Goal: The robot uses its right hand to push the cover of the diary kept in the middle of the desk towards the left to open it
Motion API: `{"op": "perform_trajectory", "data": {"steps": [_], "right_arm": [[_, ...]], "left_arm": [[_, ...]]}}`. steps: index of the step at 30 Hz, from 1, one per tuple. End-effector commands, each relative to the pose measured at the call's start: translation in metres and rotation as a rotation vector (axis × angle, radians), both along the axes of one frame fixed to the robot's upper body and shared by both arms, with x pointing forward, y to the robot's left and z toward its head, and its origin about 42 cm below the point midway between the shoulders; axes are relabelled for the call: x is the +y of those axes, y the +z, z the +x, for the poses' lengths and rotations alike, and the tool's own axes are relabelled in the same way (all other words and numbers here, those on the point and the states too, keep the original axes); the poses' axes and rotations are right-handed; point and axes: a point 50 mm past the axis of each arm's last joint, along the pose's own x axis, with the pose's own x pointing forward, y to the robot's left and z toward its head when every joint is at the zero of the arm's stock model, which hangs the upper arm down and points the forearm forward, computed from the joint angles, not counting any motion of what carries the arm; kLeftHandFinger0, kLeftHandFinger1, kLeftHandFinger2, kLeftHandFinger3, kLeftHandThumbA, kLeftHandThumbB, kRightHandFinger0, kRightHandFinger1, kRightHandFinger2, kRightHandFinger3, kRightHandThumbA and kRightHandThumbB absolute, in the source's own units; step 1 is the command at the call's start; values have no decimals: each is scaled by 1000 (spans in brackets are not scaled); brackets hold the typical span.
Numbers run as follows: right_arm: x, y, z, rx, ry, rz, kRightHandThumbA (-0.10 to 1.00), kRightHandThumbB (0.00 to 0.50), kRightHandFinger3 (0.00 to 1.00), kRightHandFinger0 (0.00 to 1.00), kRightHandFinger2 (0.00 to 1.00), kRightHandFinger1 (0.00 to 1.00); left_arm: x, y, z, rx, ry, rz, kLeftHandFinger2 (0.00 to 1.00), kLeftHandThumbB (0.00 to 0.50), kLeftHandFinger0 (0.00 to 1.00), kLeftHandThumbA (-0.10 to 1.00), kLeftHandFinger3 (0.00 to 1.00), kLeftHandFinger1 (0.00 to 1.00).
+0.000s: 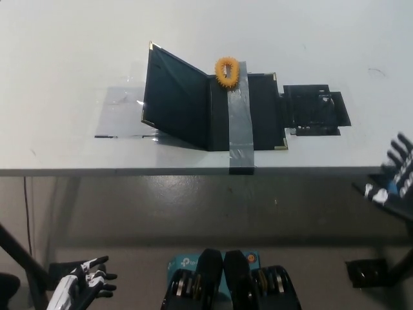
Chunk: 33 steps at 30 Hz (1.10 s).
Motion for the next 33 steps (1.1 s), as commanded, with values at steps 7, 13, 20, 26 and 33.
{"op": "perform_trajectory", "data": {"steps": [7,13,20,26,33], "right_arm": [[-10,-49,-21,-32,-108,-30,1000,182,1000,914,1000,989],[-22,-78,-23,11,-171,-21,1000,167,973,903,979,972],[-32,-100,-39,32,-224,6,992,159,890,856,915,928],[-34,-111,-48,54,-255,15,983,203,881,813,893,900],[-33,-121,-53,65,-263,30,991,246,834,771,862,864]], "left_arm": [[9,14,5,-62,18,20,506,208,592,506,730,501],[11,19,14,-84,17,28,502,226,611,532,714,491],[11,17,11,-78,20,19,521,252,605,543,714,522],[15,17,16,-78,16,11,491,251,597,523,719,511],[16,18,21,-75,21,11,513,218,624,507,750,530]]}}
